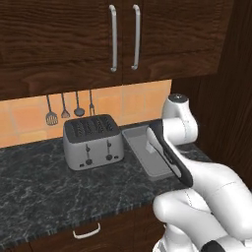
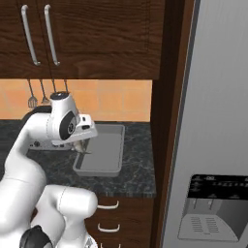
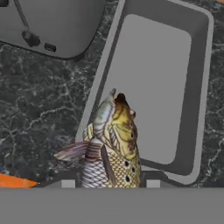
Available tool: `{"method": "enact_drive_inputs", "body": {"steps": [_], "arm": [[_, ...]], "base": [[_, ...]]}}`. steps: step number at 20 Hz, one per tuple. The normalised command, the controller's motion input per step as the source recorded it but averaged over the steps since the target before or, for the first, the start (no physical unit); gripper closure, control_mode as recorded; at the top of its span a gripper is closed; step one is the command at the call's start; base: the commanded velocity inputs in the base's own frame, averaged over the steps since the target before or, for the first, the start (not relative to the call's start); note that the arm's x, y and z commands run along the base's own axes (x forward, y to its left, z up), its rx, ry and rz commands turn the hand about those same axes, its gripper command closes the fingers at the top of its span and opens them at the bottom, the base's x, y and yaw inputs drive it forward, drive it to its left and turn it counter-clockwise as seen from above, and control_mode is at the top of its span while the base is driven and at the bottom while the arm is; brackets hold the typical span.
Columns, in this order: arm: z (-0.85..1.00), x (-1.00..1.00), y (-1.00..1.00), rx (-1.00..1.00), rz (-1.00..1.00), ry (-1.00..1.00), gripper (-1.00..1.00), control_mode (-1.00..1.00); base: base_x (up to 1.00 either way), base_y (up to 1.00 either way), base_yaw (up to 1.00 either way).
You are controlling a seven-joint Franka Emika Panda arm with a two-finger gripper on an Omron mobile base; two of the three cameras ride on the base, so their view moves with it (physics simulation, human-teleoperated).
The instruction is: Place one lime and one fish in each tupperware on the nearby counter, to pack two identical lunches.
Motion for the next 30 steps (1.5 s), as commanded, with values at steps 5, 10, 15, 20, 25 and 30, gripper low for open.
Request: {"method": "enact_drive_inputs", "body": {"steps": [5,10,15,20,25,30], "arm": [[-0.26,1.00,-0.09,0.00,-0.23,-0.01,1.00,-1.00],[-0.32,0.87,-0.11,0.00,-0.17,-0.01,1.00,-1.00],[-0.35,0.69,0.00,0.04,-0.04,-0.01,1.00,-1.00],[-0.51,0.76,0.00,0.03,0.00,0.00,1.00,-1.00],[-0.39,0.51,0.00,0.04,0.00,-0.01,-1.00,-1.00],[-0.11,0.01,0.00,0.00,0.00,-0.01,-1.00,-1.00]], "base": [[0.00,0.00,0.00],[0.00,0.00,0.00],[0.00,0.00,0.00],[0.00,0.00,0.00],[0.00,0.00,0.00],[0.00,0.00,0.00]]}}
